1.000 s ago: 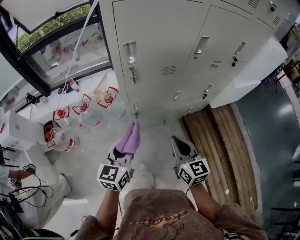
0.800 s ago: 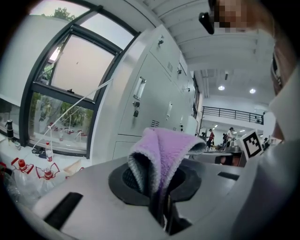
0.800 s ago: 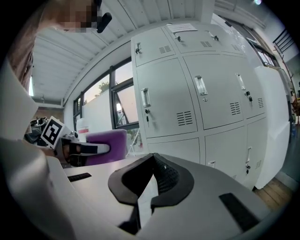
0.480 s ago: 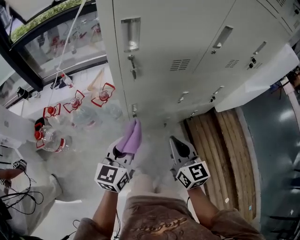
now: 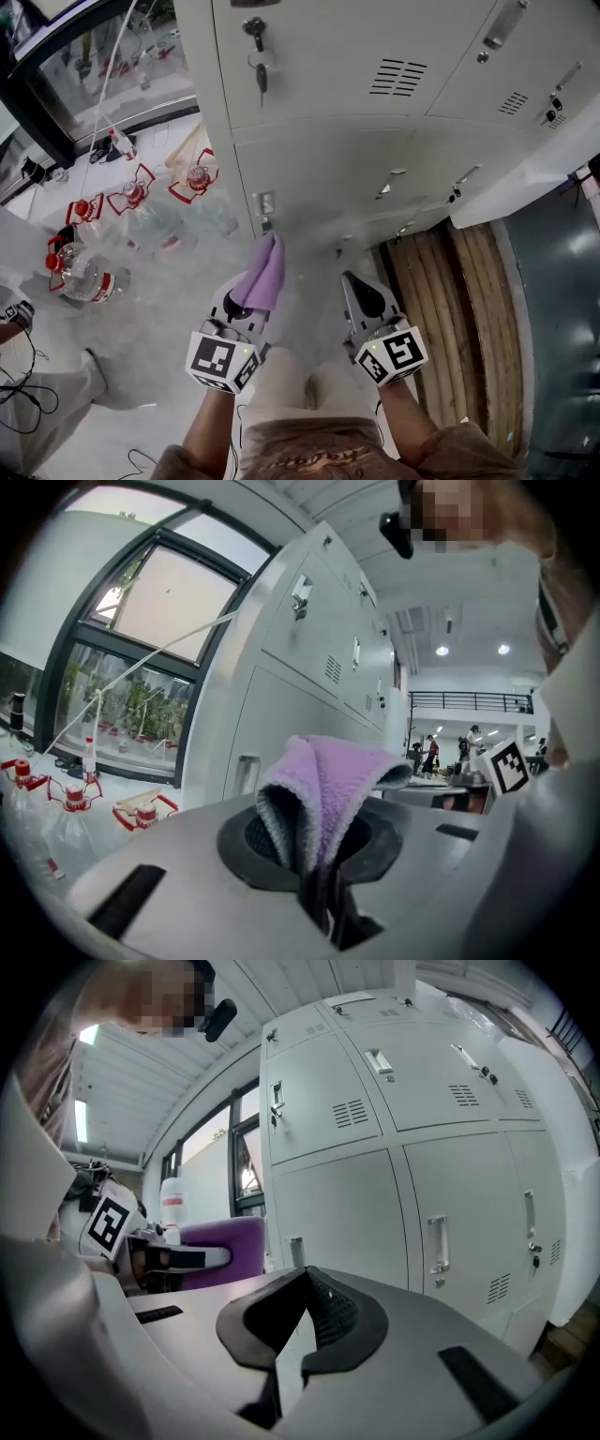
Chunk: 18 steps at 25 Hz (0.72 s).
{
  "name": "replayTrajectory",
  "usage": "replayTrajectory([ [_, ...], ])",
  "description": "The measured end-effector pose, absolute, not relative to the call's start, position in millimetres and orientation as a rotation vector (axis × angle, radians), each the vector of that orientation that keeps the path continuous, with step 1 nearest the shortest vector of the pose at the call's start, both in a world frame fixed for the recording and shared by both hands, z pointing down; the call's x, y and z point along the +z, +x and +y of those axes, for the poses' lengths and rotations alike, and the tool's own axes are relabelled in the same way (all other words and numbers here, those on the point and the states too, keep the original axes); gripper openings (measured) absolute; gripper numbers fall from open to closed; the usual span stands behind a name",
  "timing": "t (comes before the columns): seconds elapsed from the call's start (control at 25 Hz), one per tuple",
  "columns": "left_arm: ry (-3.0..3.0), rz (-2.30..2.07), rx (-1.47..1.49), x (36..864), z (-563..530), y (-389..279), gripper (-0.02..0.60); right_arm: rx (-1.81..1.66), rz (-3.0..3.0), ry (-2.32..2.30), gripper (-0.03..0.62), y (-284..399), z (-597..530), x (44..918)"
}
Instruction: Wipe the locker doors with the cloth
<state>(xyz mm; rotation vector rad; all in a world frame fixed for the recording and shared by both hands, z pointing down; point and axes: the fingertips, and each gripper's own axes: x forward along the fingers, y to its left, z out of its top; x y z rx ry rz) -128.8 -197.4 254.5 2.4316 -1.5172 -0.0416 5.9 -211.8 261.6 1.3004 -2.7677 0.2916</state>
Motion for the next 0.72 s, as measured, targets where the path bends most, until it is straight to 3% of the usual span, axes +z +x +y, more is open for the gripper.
replayTrajectory([
  [0.72,2.514,-1.533,-0.068,418,-207,-110,0.038,0.208,-2.865,1.284,-0.003,6,-220,435],
])
